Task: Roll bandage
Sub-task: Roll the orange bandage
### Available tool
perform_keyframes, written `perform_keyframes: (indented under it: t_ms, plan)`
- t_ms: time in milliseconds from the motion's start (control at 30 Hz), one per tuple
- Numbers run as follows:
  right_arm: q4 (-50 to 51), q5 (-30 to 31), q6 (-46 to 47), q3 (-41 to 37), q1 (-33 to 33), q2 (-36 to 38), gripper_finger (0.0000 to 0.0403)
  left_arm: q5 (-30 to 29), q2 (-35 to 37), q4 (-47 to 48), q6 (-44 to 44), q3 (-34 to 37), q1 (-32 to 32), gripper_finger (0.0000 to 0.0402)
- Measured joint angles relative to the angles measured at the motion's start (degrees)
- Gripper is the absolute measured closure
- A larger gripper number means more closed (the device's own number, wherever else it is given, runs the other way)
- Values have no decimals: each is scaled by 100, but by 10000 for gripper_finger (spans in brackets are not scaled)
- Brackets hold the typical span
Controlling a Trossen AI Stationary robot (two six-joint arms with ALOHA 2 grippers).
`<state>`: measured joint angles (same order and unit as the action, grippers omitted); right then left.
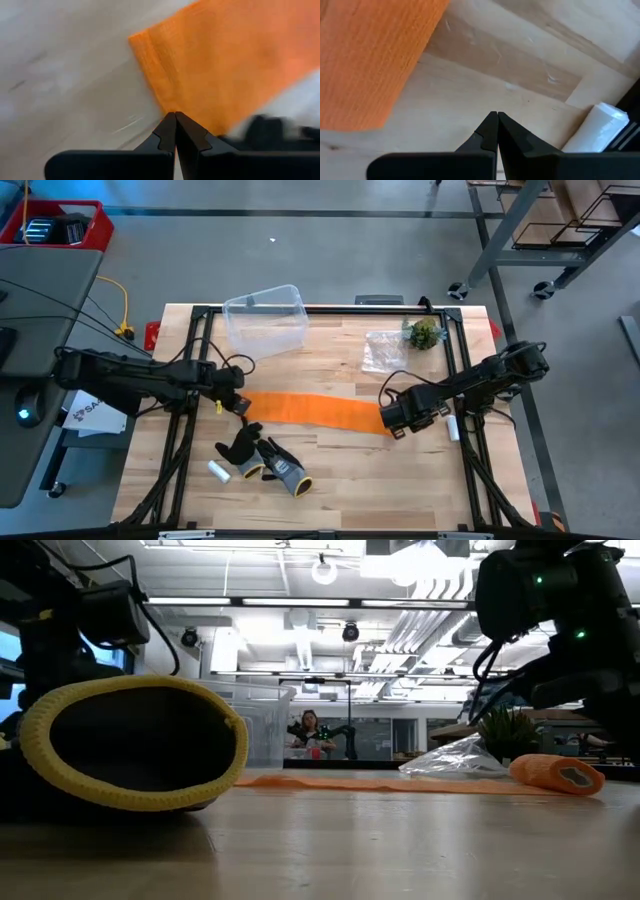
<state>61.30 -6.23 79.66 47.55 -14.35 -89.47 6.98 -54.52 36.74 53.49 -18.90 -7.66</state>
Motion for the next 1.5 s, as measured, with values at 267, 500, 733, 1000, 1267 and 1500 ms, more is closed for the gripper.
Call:
perform_keyframes:
  t_ms: [267,500,733,1000,1267,1500]
  plan:
    - [-612,169,140,-2,120,0,403,-45,-94,-15,-109,-19,0,401]
    - [-1002,574,596,-129,162,-17,403,-165,-94,21,-224,-15,0,402]
    - [-1470,688,779,-129,161,-17,403,-257,-90,303,-413,-24,0,402]
    - [-1649,725,902,-79,160,-17,403,-295,-92,351,-422,-17,0,402]
    - [-1377,936,840,356,160,-15,403,-258,-94,439,-618,-10,-2,402]
    - [-1857,1340,750,590,160,-13,403,-331,-94,646,-884,-14,0,402]
